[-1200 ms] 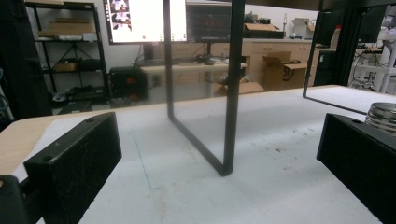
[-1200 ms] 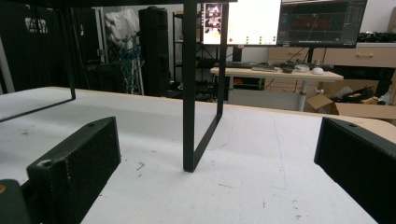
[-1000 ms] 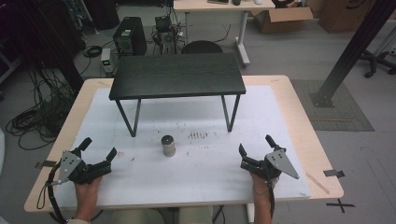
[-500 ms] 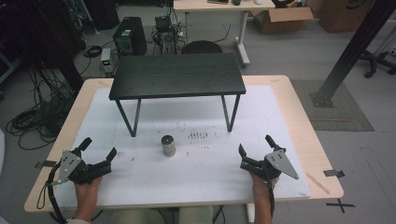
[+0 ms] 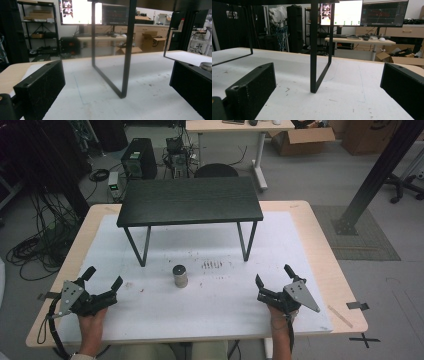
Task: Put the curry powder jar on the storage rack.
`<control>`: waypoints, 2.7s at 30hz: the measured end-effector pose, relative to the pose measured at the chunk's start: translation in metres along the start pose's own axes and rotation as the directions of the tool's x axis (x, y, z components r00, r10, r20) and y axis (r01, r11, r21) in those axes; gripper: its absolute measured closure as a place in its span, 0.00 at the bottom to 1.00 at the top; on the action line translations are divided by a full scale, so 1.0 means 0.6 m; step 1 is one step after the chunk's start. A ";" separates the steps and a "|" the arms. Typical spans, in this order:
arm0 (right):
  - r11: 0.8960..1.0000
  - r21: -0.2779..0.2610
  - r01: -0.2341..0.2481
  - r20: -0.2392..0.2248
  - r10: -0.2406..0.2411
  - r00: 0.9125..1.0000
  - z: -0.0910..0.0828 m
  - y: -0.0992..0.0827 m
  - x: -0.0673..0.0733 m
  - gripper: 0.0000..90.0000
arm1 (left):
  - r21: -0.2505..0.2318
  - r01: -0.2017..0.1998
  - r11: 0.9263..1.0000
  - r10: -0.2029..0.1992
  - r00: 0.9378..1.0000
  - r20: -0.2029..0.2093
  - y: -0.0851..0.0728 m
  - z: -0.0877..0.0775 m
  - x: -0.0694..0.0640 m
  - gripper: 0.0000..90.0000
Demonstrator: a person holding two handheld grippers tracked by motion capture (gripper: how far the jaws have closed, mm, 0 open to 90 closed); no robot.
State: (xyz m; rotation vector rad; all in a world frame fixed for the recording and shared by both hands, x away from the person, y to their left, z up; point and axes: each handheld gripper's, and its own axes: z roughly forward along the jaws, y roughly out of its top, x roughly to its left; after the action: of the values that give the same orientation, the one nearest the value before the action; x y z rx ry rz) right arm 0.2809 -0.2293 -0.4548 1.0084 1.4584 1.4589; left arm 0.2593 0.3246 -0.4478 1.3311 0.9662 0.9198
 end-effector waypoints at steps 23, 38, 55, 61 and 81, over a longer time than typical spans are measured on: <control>1.000 0.000 0.000 -0.001 0.000 1.000 0.000 0.000 0.000 0.00 | -0.008 -0.026 1.000 0.027 0.994 0.104 0.048 0.010 -0.039 0.00; 1.000 0.001 -0.001 -0.002 0.001 1.000 0.000 0.000 0.000 0.00 | 0.014 -0.022 1.000 0.018 0.975 0.222 0.067 0.041 -0.076 0.00; 1.000 0.001 0.001 -0.003 -0.001 1.000 0.000 0.000 0.000 0.00 | 0.054 -0.064 0.996 0.043 0.945 0.325 0.065 0.082 -0.126 0.01; 1.000 0.001 0.002 -0.004 -0.002 1.000 0.000 0.000 0.000 0.00 | 0.072 -0.075 0.995 0.047 0.940 0.337 0.057 0.094 -0.136 0.01; 1.000 0.002 0.002 -0.006 -0.002 1.000 0.000 0.000 0.000 0.00 | 0.134 -0.098 0.986 0.041 0.926 0.375 0.037 0.132 -0.167 0.01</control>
State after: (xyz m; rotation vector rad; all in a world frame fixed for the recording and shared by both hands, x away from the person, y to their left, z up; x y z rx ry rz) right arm 0.2810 -0.2291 -0.4547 1.0044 1.4647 1.4602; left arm 0.2995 0.2038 -0.4215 1.6078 0.7059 0.6219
